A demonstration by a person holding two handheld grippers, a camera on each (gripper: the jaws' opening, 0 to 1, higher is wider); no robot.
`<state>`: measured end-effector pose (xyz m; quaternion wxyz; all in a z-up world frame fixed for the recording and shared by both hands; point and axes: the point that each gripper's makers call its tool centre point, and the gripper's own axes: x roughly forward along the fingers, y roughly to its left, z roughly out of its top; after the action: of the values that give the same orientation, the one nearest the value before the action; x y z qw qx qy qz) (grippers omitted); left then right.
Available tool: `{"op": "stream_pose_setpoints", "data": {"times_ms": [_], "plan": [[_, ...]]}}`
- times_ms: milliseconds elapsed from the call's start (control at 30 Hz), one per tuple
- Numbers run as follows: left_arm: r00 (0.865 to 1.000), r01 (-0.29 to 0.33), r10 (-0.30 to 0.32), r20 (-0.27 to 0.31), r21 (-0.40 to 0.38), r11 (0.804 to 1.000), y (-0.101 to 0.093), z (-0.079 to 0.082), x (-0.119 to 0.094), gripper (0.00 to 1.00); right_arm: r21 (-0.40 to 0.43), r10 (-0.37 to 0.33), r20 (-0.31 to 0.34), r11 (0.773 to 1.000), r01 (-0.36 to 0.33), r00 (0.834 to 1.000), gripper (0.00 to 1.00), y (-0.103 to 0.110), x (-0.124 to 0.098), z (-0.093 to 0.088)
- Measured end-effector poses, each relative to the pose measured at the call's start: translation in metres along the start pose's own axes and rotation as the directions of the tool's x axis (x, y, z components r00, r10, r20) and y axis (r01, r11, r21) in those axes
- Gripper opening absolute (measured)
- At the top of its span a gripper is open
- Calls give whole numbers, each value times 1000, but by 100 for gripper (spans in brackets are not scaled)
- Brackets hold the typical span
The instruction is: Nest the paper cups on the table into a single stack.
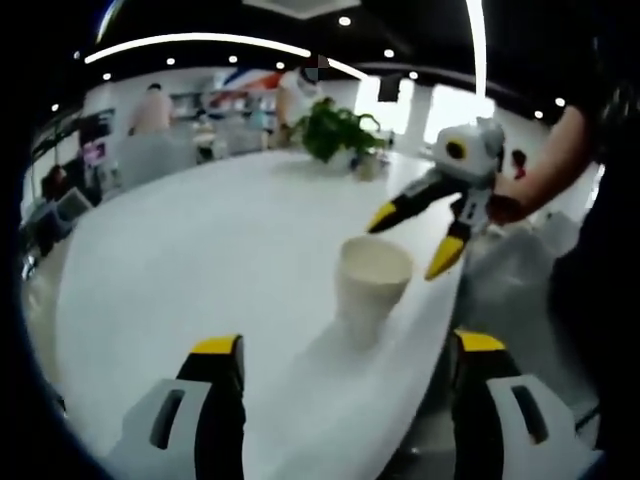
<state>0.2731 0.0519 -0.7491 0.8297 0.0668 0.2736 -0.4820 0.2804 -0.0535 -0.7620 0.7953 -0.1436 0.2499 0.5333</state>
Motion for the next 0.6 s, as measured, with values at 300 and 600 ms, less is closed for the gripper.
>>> {"op": "stream_pose_setpoints", "data": {"times_ms": [300,600], "plan": [[999,43,-43,-29,13,999,-1,-8,26,79,-14,22,-43,1000,-23,999,52,-6,8,-15],[996,76,-76,-55,5,997,2,-12,46,75,-46,74,-83,996,-78,994,49,-10,23,-21]]}}
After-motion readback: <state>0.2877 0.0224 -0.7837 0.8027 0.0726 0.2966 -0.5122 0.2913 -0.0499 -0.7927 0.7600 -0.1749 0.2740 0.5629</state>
